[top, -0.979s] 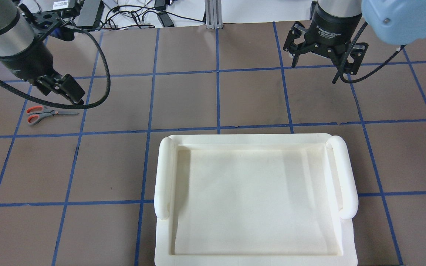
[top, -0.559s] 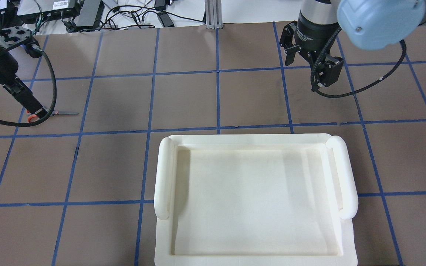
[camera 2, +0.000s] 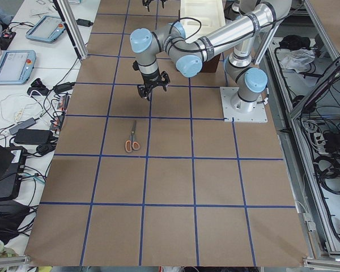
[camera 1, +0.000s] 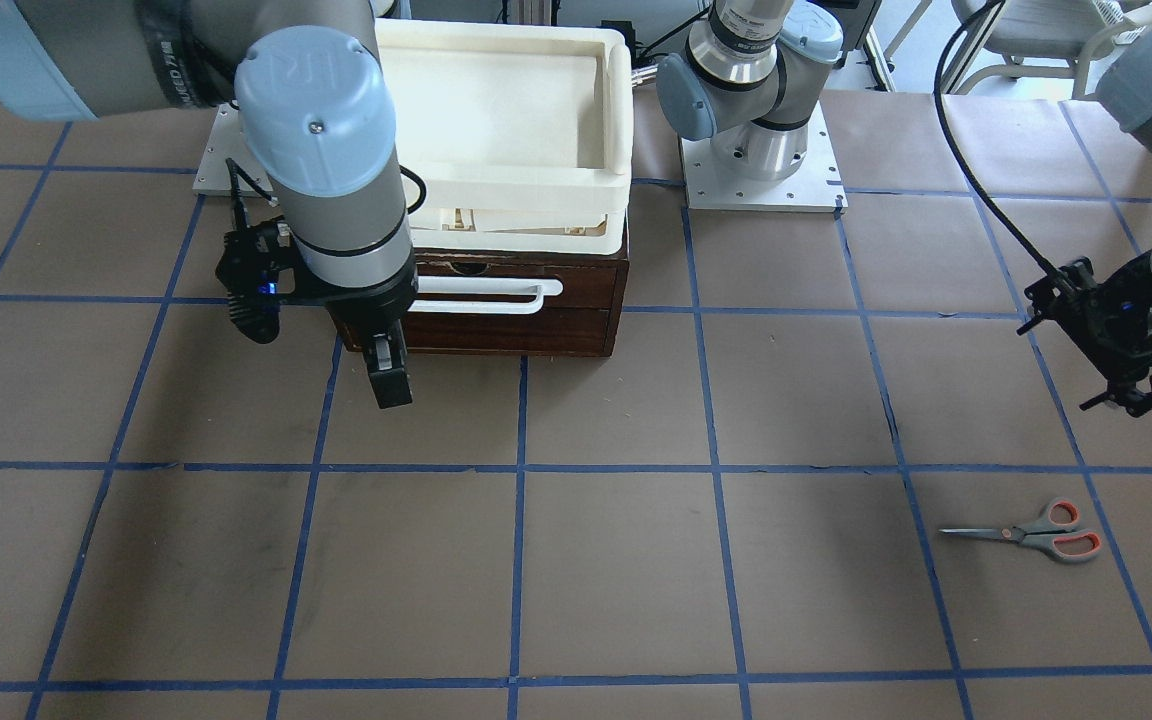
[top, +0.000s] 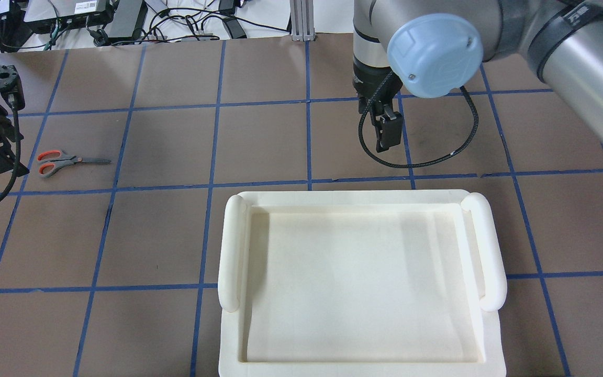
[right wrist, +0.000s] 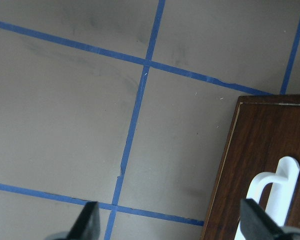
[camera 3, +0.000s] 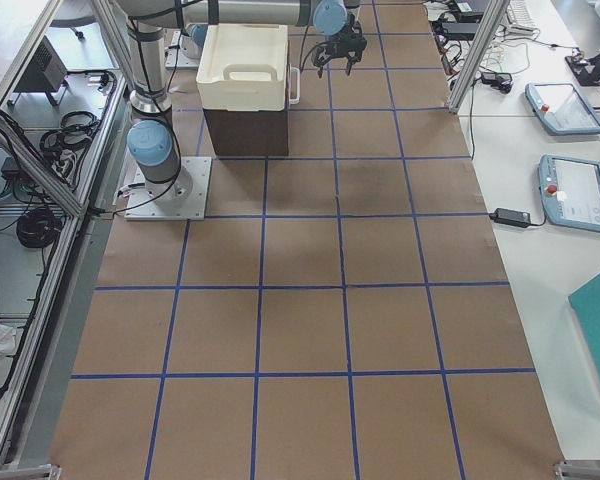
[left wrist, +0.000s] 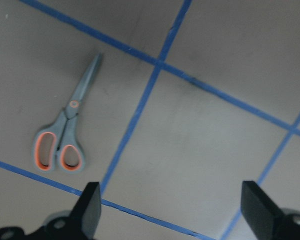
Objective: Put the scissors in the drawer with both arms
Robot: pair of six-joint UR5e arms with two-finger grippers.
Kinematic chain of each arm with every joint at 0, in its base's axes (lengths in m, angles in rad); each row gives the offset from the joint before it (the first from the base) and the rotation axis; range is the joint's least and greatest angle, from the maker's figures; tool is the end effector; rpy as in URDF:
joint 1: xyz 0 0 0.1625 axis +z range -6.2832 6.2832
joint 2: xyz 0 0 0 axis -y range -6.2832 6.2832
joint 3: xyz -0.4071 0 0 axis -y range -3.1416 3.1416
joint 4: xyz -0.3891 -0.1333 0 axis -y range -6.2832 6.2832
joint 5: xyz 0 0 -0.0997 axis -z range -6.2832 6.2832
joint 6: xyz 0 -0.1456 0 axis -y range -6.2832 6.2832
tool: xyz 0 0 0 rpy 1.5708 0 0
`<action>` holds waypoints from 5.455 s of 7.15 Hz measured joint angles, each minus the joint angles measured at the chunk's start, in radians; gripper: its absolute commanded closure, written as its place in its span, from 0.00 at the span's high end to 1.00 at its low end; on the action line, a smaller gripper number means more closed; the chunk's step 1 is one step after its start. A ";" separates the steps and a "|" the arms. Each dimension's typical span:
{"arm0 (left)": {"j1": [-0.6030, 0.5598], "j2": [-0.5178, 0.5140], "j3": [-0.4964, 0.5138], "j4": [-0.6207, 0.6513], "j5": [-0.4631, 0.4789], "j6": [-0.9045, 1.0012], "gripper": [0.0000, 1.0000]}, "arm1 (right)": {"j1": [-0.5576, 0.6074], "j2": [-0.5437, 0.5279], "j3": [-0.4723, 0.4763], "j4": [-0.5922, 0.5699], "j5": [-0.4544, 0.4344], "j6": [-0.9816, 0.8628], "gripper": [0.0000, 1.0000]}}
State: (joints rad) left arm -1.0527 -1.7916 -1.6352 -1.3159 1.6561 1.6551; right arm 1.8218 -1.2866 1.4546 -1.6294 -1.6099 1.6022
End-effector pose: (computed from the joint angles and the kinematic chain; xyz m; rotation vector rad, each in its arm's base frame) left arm 0.1712 -0.5445 0.3022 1.6844 2.6329 0.1401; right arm 0.2679 -0.5311 0.3327 -1.8925 -2.3666 -0.0523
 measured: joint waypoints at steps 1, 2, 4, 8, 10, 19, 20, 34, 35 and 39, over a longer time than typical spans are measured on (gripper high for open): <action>0.011 -0.054 -0.005 0.102 0.001 0.066 1.00 | 0.027 0.025 0.000 -0.001 0.011 0.055 1.00; 0.017 -0.099 -0.008 0.166 -0.009 0.115 1.00 | 0.045 0.043 0.000 0.000 0.030 0.090 1.00; 0.031 -0.166 -0.008 0.259 -0.050 0.230 0.99 | 0.055 0.071 0.001 0.008 0.072 0.137 1.00; 0.058 -0.268 0.001 0.361 -0.119 0.382 0.98 | 0.063 0.103 0.007 0.059 0.113 0.219 1.00; 0.059 -0.311 0.005 0.403 -0.114 0.462 0.99 | 0.063 0.108 0.009 0.107 0.116 0.227 1.00; 0.058 -0.403 0.009 0.474 -0.116 0.584 0.74 | 0.063 0.152 0.016 0.162 0.127 0.257 1.00; 0.057 -0.404 0.010 0.472 -0.118 0.585 0.63 | 0.063 0.155 0.017 0.163 0.142 0.257 1.00; 0.051 -0.392 0.012 0.454 -0.123 0.600 0.02 | 0.063 0.196 0.041 0.028 0.143 0.210 1.00; 0.051 -0.393 0.012 0.454 -0.124 0.600 0.00 | 0.063 0.195 0.038 -0.003 0.143 0.192 1.00; 0.007 -0.311 0.016 0.371 -0.113 0.573 0.00 | 0.063 0.203 -0.013 -0.072 0.142 0.144 1.00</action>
State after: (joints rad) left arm -1.0456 -2.1027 -1.6191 -0.9454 1.5427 2.2282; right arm 1.8850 -1.0835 1.4421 -1.7017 -1.4680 1.7463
